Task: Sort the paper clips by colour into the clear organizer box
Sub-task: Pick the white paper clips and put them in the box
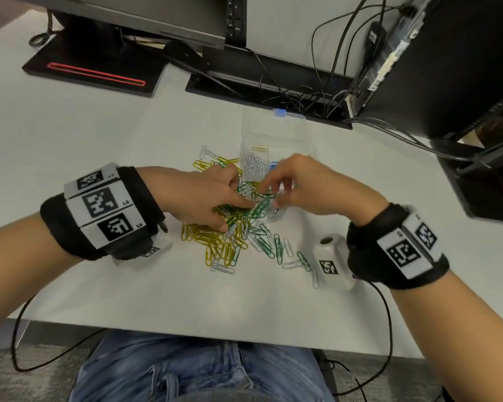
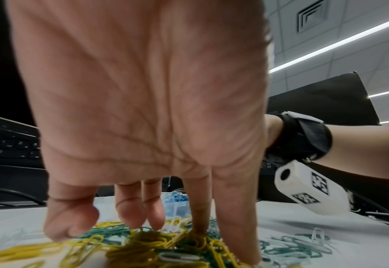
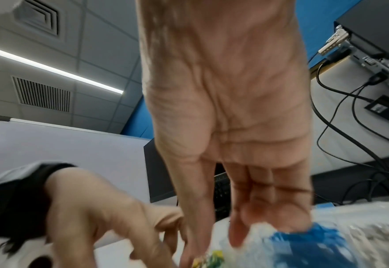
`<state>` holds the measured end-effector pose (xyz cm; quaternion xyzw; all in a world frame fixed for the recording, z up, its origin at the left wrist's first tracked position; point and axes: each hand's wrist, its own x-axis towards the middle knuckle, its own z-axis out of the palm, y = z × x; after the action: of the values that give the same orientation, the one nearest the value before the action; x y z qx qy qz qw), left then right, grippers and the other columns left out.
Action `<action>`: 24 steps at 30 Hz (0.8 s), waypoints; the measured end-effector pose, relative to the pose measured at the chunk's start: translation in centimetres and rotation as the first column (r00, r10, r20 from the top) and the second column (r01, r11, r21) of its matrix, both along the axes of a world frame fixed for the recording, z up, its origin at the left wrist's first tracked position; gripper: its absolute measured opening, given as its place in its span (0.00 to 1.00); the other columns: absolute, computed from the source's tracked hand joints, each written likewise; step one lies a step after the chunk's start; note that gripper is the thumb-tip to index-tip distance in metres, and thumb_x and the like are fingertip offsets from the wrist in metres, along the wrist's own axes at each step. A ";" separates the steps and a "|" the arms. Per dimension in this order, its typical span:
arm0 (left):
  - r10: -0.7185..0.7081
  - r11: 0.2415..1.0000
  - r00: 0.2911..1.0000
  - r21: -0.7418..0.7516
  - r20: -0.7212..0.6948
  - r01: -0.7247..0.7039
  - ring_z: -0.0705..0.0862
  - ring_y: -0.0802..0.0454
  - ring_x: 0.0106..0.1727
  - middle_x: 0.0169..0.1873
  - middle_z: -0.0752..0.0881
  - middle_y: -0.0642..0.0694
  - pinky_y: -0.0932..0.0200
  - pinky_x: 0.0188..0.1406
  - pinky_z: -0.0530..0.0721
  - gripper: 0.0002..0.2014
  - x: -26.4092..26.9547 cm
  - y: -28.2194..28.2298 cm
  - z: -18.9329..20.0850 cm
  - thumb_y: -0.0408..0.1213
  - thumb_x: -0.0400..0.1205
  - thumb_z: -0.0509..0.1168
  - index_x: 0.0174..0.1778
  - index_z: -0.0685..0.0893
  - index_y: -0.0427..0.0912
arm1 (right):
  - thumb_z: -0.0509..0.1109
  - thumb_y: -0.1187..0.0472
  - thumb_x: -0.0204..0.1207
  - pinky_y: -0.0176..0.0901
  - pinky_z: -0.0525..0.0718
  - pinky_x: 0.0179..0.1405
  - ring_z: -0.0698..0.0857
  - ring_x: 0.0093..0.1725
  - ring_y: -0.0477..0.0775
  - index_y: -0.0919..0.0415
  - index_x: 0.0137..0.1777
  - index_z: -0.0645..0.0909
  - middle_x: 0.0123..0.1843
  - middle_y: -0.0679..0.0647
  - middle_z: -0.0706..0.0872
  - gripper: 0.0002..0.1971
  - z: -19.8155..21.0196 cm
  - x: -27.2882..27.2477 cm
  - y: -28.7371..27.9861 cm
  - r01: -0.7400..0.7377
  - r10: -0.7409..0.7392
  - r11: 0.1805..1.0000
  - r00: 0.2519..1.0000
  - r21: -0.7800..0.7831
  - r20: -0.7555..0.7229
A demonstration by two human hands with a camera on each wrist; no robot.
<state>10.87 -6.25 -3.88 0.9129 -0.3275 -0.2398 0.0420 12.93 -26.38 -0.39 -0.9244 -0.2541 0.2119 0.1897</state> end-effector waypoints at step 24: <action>-0.049 0.994 0.998 -0.098 0.044 0.053 0.80 0.54 0.44 0.45 0.82 0.51 0.60 0.40 0.78 0.06 -0.4 -1.4 0.2 0.35 0.76 0.71 0.46 0.85 0.49 | 0.66 0.72 0.72 0.41 0.81 0.39 0.82 0.37 0.53 0.63 0.38 0.85 0.37 0.54 0.86 0.08 -3.0 -0.5 -1.4 -0.088 0.124 0.972 0.980 -0.218 0.155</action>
<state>10.44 -7.61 -3.66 0.9058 -0.3631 -0.2052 0.0745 12.47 -27.79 -3.39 -0.9388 -0.2945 0.1690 0.0574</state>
